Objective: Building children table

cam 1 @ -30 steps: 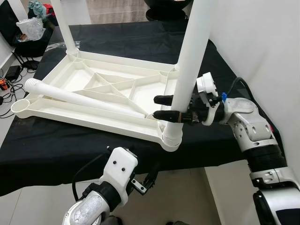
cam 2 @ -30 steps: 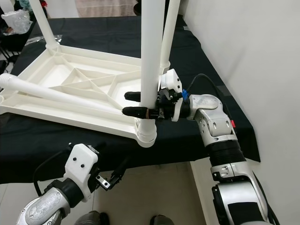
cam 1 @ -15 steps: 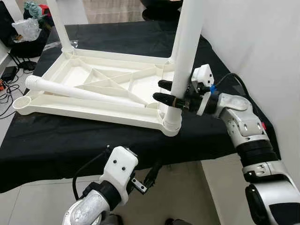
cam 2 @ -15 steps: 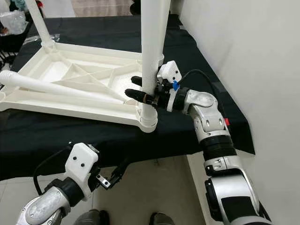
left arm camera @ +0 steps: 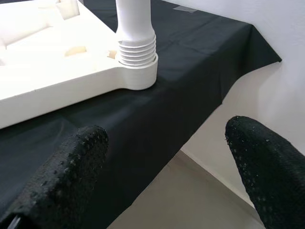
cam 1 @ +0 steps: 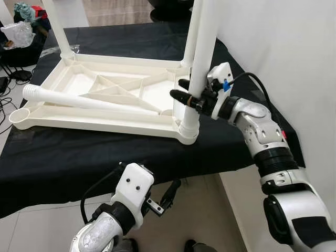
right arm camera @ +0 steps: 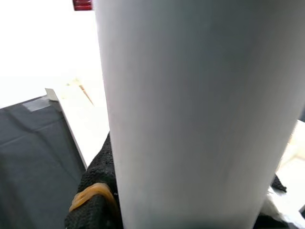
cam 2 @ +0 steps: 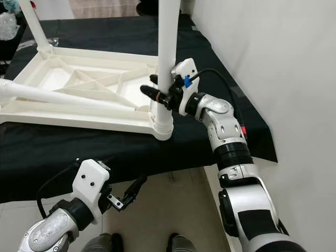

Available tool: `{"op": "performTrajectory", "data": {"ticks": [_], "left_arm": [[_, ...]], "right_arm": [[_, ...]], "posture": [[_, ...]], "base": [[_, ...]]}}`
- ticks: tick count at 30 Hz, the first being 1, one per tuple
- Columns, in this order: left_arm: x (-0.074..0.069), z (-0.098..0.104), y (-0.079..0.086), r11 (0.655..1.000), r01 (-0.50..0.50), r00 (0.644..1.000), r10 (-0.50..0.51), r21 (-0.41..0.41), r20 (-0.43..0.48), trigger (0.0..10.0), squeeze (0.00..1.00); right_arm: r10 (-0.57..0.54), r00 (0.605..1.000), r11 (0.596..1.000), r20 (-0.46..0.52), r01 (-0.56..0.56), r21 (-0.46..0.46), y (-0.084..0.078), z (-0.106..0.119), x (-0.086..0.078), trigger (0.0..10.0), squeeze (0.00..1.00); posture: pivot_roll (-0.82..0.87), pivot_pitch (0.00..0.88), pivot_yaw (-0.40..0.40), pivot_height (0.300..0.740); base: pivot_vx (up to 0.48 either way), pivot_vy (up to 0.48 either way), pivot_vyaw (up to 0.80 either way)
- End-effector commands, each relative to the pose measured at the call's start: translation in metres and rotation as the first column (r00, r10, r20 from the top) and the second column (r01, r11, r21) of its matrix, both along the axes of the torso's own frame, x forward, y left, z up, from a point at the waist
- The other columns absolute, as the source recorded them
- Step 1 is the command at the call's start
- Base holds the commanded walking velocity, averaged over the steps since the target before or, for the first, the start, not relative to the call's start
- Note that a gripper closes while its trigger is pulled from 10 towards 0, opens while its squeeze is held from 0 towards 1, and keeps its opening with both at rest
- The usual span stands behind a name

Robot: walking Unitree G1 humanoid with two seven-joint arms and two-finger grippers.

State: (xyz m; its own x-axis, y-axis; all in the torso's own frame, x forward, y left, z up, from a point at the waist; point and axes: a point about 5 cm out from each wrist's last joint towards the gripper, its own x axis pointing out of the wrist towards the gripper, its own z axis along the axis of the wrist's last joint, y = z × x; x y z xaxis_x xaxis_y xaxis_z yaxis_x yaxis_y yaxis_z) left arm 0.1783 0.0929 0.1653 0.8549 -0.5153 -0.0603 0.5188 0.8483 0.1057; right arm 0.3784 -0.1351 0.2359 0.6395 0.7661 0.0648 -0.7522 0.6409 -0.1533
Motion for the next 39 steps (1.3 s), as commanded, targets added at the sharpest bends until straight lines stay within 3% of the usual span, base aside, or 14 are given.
{"op": "performTrajectory", "data": {"ticks": [1,13,19,26,31,36,37,39], "left_arm": [[-0.001,-0.006,0.002,1.0,-0.007,1.0,0.007,0.018,-0.023,10.0,0.0],[0.0,-0.005,0.002,1.0,-0.008,1.0,0.008,0.019,-0.022,10.0,0.0],[0.0,-0.005,0.002,1.0,-0.008,1.0,0.008,0.019,-0.022,10.0,0.0],[0.0,-0.005,0.002,1.0,-0.007,1.0,0.008,0.02,-0.022,10.0,0.0],[0.0,-0.005,0.002,1.0,-0.008,1.0,0.008,0.019,-0.022,10.0,0.0],[0.0,-0.006,0.002,1.0,-0.008,1.0,0.009,0.019,-0.023,10.0,0.0],[0.0,-0.006,0.002,1.0,-0.009,1.0,0.01,0.018,-0.023,10.0,0.0],[0.0,-0.006,0.002,1.0,-0.01,1.0,0.01,0.018,-0.023,10.0,0.0]], "right_arm": [[-0.076,0.992,0.997,-0.098,0.073,-0.041,-0.007,-0.025,0.002,10.0,0.0],[-0.152,0.985,0.988,-0.081,0.149,-0.043,-0.006,-0.027,0.006,10.0,0.0],[-0.359,0.926,0.933,-0.12,0.356,-0.043,-0.012,-0.034,0.017,10.0,0.0],[-0.424,0.896,0.905,-0.129,0.424,-0.031,-0.014,-0.033,0.021,10.0,0.0],[-0.53,0.836,0.844,-0.143,0.536,0.008,-0.013,-0.031,0.026,10.0,0.0],[-0.564,0.811,0.819,-0.155,0.573,0.025,-0.011,-0.03,0.028,10.0,0.0],[-0.592,0.787,0.796,-0.173,0.605,0.029,-0.009,-0.031,0.029,10.0,0.0],[-0.605,0.775,0.784,-0.184,0.62,0.032,-0.009,-0.031,0.03,10.0,0.0]], "posture": [[0.07,0.185,-0.04,0.74],[0.07,0.188,-0.039,0.74],[0.07,0.192,-0.039,0.74],[0.07,0.192,-0.038,0.74],[0.07,0.198,-0.041,0.74],[0.07,0.198,-0.041,0.74],[0.06,0.203,-0.042,0.74],[0.06,0.203,-0.042,0.74]], "base": [[0.0,0.0,0.0],[0.0,0.0,0.0],[0.0,0.0,0.0],[0.0,0.0,0.0],[0.0,0.0,0.0],[0.0,0.0,0.0],[0.0,0.0,0.0],[0.0,0.0,0.0]]}}
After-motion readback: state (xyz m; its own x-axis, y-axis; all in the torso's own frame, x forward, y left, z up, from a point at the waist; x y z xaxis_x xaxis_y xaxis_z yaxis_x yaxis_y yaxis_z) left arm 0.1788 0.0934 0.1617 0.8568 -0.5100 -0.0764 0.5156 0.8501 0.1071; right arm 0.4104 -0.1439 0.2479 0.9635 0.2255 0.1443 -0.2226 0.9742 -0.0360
